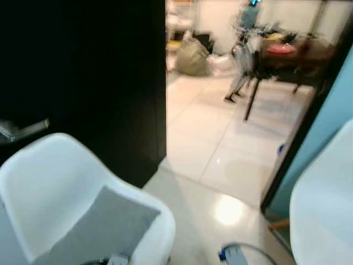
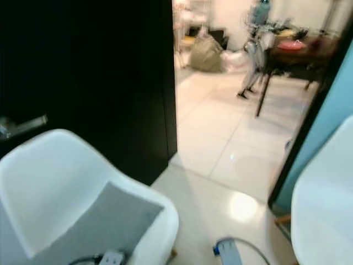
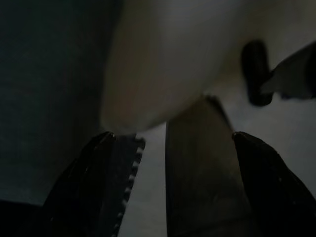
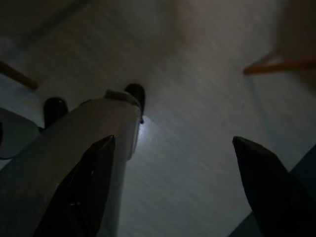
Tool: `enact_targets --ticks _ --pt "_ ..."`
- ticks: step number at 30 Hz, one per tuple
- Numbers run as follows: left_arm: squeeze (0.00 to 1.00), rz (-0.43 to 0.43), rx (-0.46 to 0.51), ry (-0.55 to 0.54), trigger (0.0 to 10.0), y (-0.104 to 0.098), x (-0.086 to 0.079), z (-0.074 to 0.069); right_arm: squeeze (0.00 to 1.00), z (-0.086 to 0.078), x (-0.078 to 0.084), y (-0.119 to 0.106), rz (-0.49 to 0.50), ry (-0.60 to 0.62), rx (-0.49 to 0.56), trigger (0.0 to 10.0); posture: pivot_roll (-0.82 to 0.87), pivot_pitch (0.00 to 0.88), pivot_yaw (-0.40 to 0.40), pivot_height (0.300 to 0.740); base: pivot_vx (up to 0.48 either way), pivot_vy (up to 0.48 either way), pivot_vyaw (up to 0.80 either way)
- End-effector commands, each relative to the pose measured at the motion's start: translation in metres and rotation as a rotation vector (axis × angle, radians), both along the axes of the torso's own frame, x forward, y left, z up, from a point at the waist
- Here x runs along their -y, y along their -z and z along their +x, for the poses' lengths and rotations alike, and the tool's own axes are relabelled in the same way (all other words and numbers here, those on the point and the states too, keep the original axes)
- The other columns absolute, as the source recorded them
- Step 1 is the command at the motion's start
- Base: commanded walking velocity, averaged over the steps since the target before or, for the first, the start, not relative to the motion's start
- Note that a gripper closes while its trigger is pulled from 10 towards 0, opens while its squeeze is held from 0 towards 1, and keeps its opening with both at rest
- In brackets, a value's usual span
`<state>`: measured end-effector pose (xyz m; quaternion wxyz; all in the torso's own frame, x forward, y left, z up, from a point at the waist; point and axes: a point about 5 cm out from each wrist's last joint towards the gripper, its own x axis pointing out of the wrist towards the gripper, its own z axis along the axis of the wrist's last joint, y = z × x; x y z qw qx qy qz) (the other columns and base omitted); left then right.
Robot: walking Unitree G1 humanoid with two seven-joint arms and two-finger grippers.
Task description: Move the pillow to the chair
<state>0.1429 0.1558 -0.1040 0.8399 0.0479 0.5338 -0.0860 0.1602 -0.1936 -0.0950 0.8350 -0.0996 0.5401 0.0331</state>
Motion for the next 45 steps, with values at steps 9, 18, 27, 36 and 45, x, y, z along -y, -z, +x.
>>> enact_targets --ticks 9,18,27,36,45 --pt "0.0 0.012 0.015 0.034 10.0 -0.0018 0.0005 0.005 0.0 -0.0022 -0.0015 0.0012 -0.002 -0.005 -0.015 10.0 -0.04 0.0 0.028 0.74 0.0 0.0 -0.68" --pt "0.0 0.014 0.024 0.066 10.0 -0.0023 -0.0001 0.0057 0.0 -0.004 -0.0026 0.002 0.001 -0.006 -0.02 10.0 -0.04 0.0 0.032 0.74 0.0 0.0 -0.68" --pt "0.0 0.003 0.027 0.065 10.0 -0.0024 0.0007 0.0054 0.0 -0.0056 -0.0027 0.0027 0.004 -0.003 -0.026 10.0 -0.04 0.0 0.031 0.74 0.0 0.0 -0.68" --pt "0.0 -0.013 0.029 0.065 10.0 -0.0025 0.0025 0.0058 0.0 -0.0066 -0.0032 0.0031 0.008 -0.002 -0.03 10.0 -0.04 0.0 0.031 0.74 0.0 0.0 -0.68" --pt "0.0 -0.03 0.036 0.062 10.0 -0.0034 0.0046 0.0079 0.0 -0.0061 -0.0029 0.0029 0.007 -0.004 -0.03 10.0 -0.04 0.0 0.029 0.74 0.0 0.0 -0.68"
